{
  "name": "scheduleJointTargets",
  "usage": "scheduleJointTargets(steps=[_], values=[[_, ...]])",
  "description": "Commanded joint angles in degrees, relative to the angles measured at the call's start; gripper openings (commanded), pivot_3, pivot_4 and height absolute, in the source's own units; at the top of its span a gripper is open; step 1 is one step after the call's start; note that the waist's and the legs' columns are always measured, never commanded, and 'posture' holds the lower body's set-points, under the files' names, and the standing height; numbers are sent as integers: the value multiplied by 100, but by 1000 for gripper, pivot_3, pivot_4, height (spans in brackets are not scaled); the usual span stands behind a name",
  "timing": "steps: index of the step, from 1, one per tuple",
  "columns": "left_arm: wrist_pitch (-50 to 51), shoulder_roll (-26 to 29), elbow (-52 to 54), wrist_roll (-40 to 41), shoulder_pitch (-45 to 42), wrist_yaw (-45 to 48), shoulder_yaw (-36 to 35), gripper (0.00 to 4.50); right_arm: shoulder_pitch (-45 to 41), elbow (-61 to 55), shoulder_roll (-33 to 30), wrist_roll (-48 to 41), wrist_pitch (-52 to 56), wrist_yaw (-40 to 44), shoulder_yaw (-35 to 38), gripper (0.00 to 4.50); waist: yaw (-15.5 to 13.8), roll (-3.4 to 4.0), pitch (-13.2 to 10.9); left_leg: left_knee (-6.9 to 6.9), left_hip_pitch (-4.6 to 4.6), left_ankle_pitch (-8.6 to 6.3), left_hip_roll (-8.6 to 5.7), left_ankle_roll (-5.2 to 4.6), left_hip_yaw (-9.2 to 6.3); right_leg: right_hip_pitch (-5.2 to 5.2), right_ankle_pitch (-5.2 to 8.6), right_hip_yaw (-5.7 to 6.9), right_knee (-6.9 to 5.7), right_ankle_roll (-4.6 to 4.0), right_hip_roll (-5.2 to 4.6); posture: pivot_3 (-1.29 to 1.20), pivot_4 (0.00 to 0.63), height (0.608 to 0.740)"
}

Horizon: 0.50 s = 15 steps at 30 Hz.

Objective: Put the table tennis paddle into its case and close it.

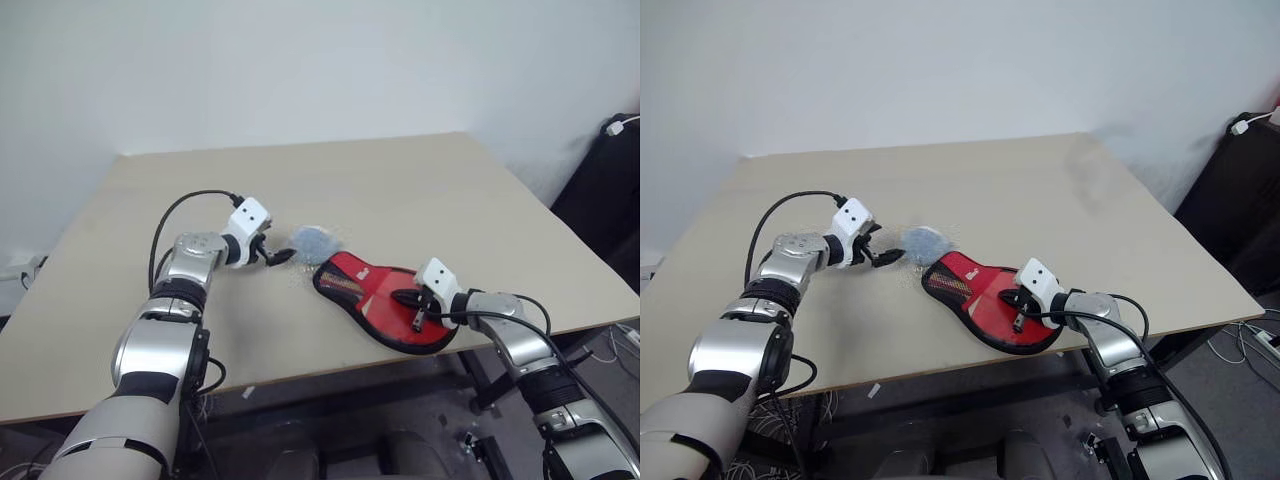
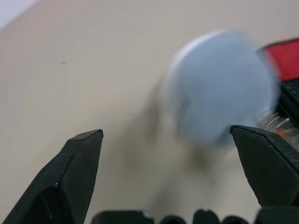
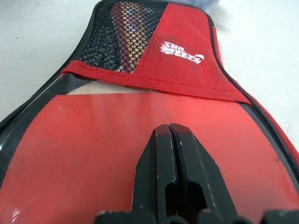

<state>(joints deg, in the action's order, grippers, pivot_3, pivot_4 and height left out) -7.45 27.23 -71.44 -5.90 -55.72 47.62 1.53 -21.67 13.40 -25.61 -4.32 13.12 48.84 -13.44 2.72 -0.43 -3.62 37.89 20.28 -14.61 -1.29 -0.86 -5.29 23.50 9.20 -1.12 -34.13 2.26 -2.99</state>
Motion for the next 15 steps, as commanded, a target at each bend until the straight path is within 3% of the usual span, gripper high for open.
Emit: scheduleJointTargets(steps=[1,8,15], values=[[-5,89,182,198,-158,-169,-227,4491,7,184,12,145,41,-19,-81,0,-1,0,0,0,0,0,-2,0,-2,-2,0,-1,0,0,0,0,0,740],[-138,35,526,794,10,-1159,-996,4491,-344,323,299,27,-168,-651,367,0,-1,0,-1,2,1,0,-3,0,-4,1,-1,-5,-1,1,0,0,0,740],[-36,67,1366,980,684,-1939,-1288,4491,-757,232,582,-161,-43,-1090,733,0,-2,-1,0,0,31,-4,-24,8,16,58,-4,-56,-57,-5,0,0,0,740]])
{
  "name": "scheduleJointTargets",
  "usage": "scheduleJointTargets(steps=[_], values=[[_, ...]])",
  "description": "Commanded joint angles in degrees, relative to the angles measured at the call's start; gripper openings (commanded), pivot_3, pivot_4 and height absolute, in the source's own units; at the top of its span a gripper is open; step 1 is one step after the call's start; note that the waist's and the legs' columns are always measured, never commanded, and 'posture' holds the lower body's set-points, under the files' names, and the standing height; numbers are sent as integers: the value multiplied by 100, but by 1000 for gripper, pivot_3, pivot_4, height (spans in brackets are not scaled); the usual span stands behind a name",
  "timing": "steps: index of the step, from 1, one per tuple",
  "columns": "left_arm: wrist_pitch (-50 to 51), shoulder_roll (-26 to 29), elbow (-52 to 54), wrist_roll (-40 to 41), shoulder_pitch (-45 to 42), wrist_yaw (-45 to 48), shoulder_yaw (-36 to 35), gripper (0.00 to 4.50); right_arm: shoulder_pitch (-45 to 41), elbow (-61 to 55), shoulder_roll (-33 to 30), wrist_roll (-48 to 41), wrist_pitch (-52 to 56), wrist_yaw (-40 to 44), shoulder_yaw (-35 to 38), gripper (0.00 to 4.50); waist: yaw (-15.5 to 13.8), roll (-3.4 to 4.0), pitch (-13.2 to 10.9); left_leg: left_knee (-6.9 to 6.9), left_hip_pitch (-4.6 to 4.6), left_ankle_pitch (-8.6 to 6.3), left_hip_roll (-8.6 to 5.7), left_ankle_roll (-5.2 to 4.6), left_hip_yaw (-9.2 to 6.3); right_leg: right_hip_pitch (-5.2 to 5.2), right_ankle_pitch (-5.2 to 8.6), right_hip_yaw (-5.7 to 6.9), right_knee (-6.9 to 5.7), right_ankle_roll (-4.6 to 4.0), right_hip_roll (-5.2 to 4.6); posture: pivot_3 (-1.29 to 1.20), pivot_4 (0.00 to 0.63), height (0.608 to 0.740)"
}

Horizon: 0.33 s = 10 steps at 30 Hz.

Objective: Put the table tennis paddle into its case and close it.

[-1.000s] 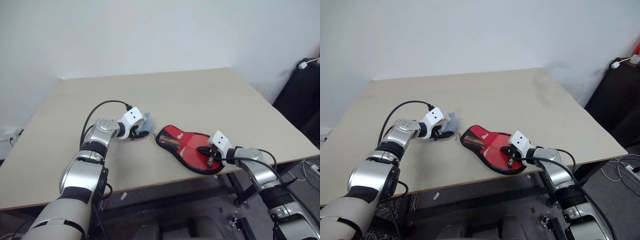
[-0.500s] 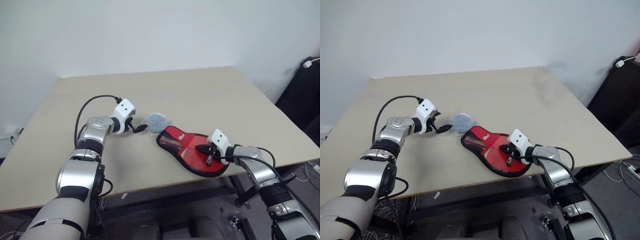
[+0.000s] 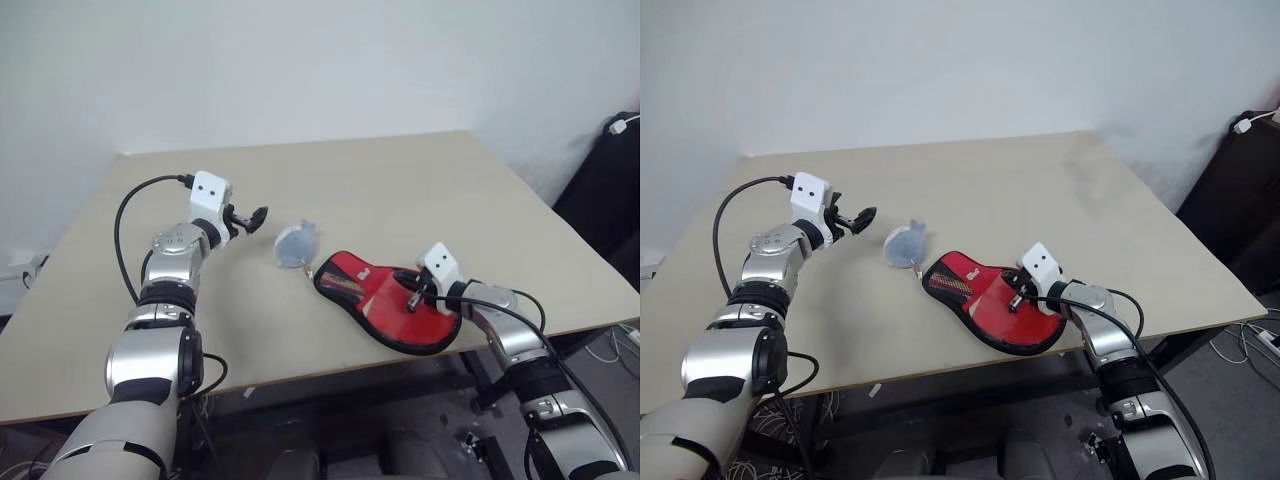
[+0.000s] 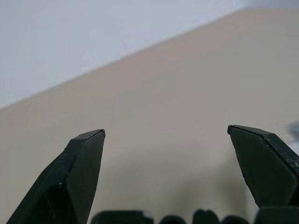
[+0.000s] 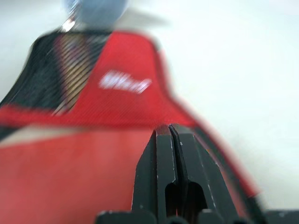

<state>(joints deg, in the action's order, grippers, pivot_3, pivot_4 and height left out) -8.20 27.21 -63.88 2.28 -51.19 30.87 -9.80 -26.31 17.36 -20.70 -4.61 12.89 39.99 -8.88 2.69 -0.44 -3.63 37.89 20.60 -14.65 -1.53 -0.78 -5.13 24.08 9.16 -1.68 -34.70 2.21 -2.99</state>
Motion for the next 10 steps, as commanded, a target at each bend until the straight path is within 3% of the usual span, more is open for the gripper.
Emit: scheduleJointTargets(steps=[1,10], values=[[128,74,818,199,401,-305,-179,4491,-359,-177,140,-145,4,-273,322,0,4,0,0,0,5,0,-2,0,9,9,-1,-10,-5,-1,0,0,0,740],[1129,-228,3043,543,1703,-560,-175,4491,-647,-200,214,-258,121,-316,490,0,-17,-4,3,8,1,1,-4,-1,45,15,-10,-49,-10,-15,5,0,0,740]])
